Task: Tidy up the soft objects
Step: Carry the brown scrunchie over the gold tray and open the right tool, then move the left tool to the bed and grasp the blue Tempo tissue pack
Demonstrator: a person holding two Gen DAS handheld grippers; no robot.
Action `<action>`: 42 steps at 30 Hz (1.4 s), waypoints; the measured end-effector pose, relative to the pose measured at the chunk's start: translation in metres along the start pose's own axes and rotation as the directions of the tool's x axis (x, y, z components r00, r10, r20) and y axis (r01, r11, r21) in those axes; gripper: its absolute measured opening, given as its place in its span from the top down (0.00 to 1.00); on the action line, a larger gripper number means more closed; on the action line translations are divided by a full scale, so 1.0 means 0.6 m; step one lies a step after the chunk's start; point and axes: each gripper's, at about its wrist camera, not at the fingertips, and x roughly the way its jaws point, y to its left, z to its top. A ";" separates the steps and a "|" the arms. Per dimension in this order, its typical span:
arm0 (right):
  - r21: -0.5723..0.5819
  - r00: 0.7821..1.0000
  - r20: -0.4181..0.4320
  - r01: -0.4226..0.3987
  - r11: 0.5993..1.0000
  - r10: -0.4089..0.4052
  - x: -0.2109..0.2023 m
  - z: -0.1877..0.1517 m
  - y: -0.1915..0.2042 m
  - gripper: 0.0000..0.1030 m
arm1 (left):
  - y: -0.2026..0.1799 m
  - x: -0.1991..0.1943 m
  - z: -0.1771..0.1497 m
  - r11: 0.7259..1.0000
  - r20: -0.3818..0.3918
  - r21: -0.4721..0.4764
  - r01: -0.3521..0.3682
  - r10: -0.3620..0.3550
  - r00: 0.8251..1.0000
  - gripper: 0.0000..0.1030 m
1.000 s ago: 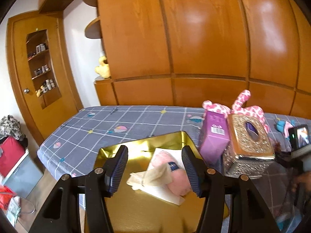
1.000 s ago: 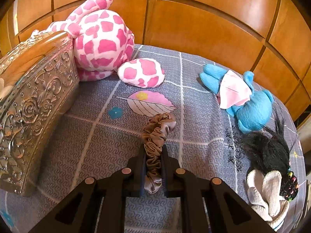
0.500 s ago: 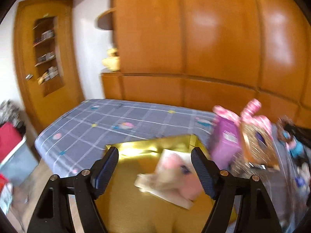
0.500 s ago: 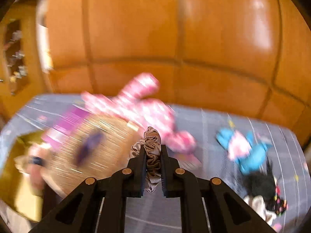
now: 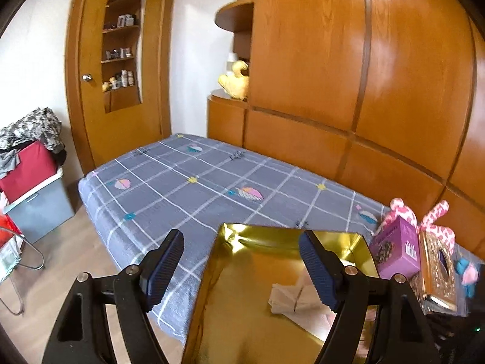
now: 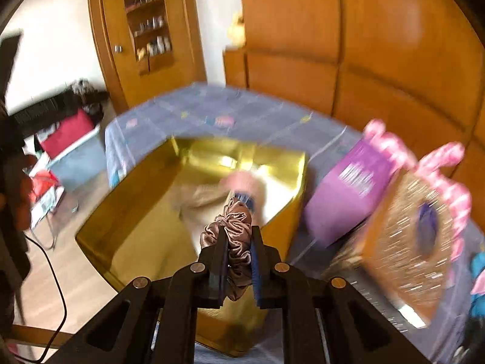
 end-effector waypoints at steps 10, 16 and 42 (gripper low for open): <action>0.011 1.000 0.005 0.022 1.000 -0.022 -0.012 -0.022 0.004 0.64 | -0.034 0.005 -0.016 0.998 -0.036 0.037 0.055 -0.054 0.998 0.24; 0.015 0.990 0.111 0.082 0.997 -0.083 -0.092 -0.037 -0.006 0.63 | -0.074 -0.005 -0.030 0.988 -0.050 0.080 0.134 -0.130 0.990 0.24; 0.505 0.838 0.064 0.441 0.742 -0.541 -0.326 -0.206 -0.329 0.60 | -0.325 -0.099 -0.158 0.766 -0.219 0.421 0.485 -0.433 0.874 0.17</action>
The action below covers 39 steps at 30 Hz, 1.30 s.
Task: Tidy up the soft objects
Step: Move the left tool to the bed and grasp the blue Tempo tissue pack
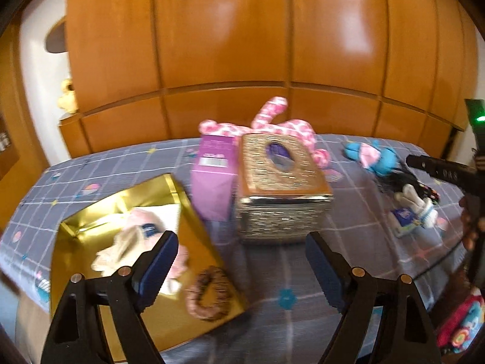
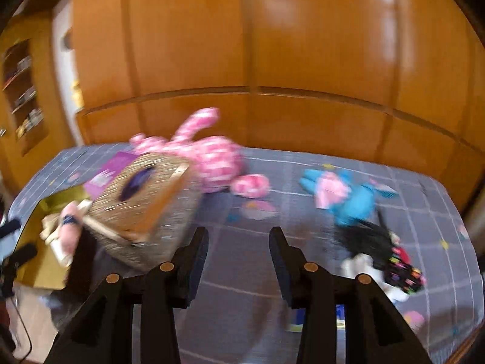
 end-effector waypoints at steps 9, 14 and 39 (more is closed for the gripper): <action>0.263 0.978 -0.023 0.206 0.943 -0.207 -0.029 -0.014 -0.203 0.57 | -0.123 0.052 0.018 0.964 -0.052 0.222 0.149 -0.141 0.989 0.17; 0.347 0.973 -0.054 0.231 0.909 -0.226 -0.023 -0.036 -0.265 0.53 | -0.220 0.097 0.018 0.898 -0.095 0.368 0.241 -0.222 0.970 0.17; 0.590 0.999 0.040 0.002 0.807 -0.032 -0.029 -0.069 -0.336 0.49 | -0.484 0.298 0.015 0.731 -0.330 0.397 0.556 -0.451 0.829 0.36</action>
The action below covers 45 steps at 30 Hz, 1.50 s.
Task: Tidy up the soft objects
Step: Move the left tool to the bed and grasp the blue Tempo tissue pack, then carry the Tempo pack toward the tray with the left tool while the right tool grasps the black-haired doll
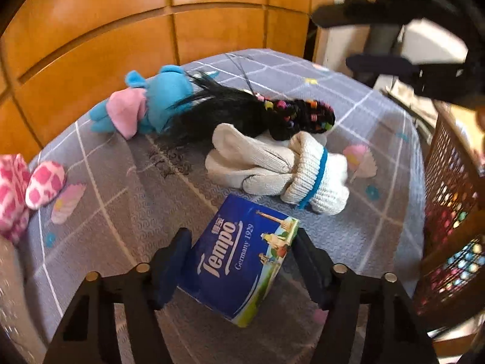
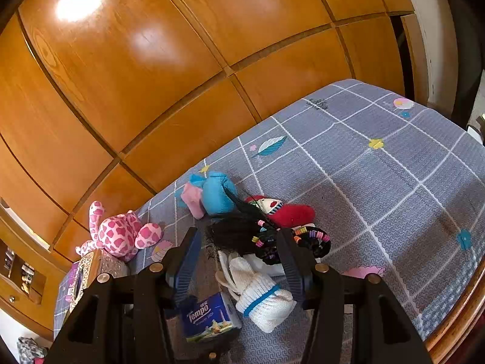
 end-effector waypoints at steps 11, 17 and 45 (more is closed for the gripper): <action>0.048 0.994 -0.103 0.041 0.998 -0.036 0.024 0.000 -0.012 0.49 | 0.113 -0.073 -0.090 0.928 -0.001 -0.308 -0.208 0.218 0.976 0.38; -0.162 0.956 -0.221 0.157 0.974 -0.191 0.078 0.011 0.031 0.49 | 0.132 -0.072 -0.131 0.918 0.020 -0.318 -0.235 0.254 0.967 0.38; -0.465 0.930 -0.311 0.030 0.885 -0.196 0.114 -0.018 0.170 0.83 | 0.126 -0.081 -0.141 0.916 0.042 -0.321 -0.242 0.269 0.962 0.38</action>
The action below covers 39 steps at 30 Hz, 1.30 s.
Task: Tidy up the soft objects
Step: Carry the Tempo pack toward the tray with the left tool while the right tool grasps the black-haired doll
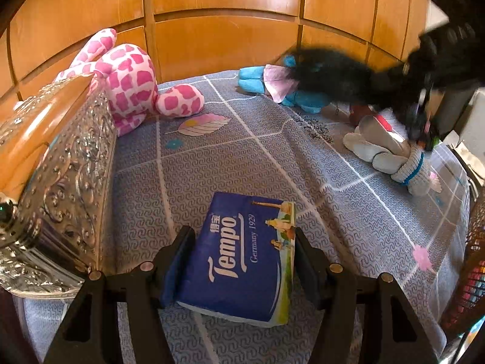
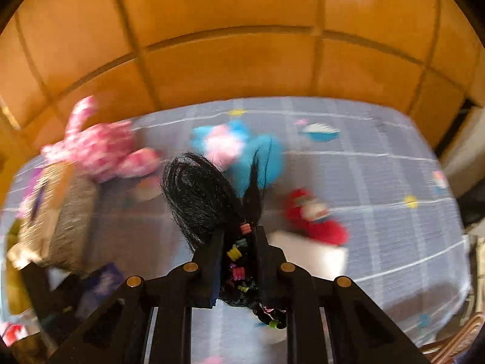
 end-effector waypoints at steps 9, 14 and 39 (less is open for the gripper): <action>-0.049 0.984 -0.178 0.017 0.999 -0.025 0.148 -0.069 0.047 0.78 | -0.001 -0.002 0.001 1.000 0.002 0.005 -0.007 0.007 1.000 0.38; -0.084 0.991 -0.135 0.014 0.996 -0.025 0.158 -0.078 0.050 0.75 | -0.004 -0.003 0.001 1.000 0.003 0.009 -0.026 0.026 1.000 0.42; -0.124 0.995 -0.082 0.040 0.992 -0.051 0.160 -0.102 0.077 0.69 | 0.035 -0.153 0.146 0.991 0.142 -0.103 -0.083 0.097 0.985 0.49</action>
